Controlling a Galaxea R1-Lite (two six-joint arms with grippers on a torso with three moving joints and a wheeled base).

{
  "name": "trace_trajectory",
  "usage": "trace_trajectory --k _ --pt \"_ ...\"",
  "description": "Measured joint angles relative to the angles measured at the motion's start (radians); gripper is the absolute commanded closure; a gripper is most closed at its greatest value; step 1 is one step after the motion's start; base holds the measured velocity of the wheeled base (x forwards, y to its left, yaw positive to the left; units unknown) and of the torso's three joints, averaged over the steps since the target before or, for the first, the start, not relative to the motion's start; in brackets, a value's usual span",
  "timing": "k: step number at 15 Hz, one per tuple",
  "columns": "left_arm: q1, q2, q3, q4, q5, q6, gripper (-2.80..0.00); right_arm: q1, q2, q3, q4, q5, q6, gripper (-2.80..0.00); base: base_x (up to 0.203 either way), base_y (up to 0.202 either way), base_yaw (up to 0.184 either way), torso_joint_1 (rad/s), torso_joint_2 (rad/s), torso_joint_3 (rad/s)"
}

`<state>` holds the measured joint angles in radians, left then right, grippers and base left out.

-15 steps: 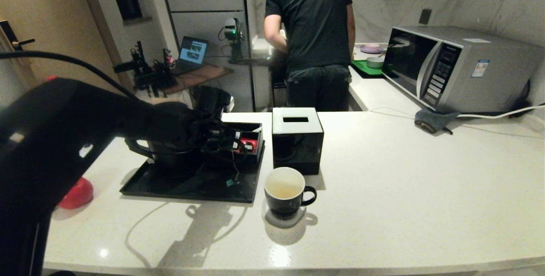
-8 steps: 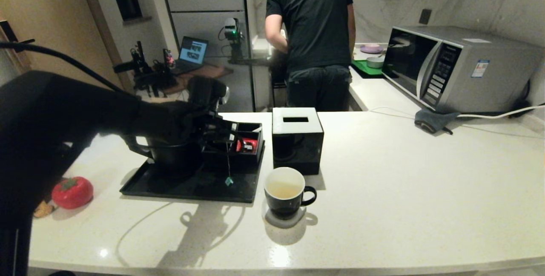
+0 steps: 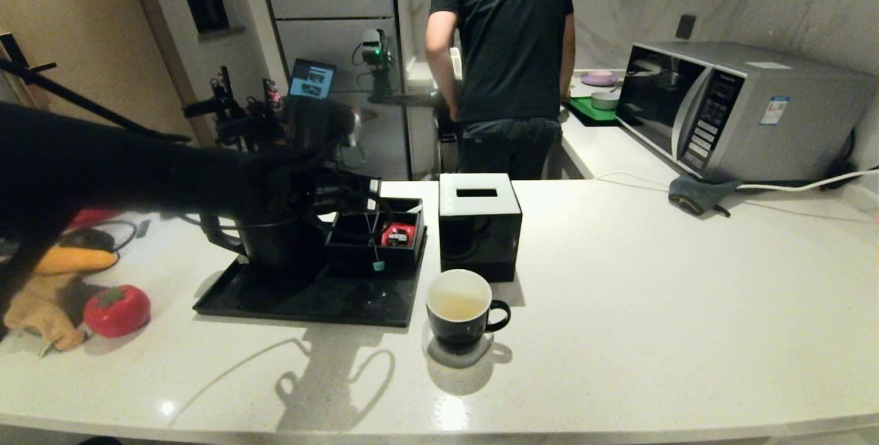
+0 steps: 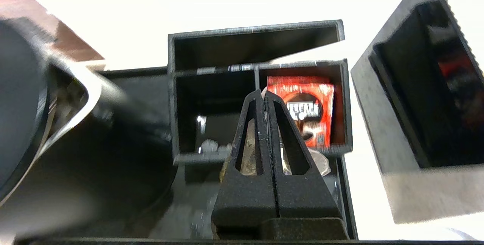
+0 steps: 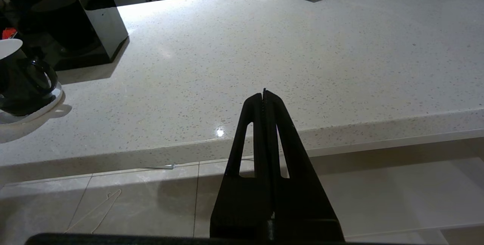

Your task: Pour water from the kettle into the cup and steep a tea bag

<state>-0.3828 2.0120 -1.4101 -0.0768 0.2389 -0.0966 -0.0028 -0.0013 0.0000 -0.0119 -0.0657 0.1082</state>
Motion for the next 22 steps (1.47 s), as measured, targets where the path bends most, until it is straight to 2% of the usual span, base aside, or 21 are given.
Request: trace_trajectory --k 7,14,22 --pt "-0.019 -0.175 0.168 -0.002 0.047 -0.029 0.00 0.000 0.000 0.000 0.000 0.000 0.000 0.00 0.000 0.000 0.000 0.000 0.00 0.000" --pt "-0.022 -0.385 0.374 -0.005 0.050 -0.029 0.00 0.000 0.000 0.000 0.000 0.000 0.000 0.00 0.000 0.000 0.000 0.000 0.00 0.000" --pt "-0.049 -0.543 0.491 -0.005 0.050 -0.030 0.00 0.000 0.000 0.000 0.000 0.000 0.000 0.00 0.000 0.000 0.000 0.000 0.00 0.000"
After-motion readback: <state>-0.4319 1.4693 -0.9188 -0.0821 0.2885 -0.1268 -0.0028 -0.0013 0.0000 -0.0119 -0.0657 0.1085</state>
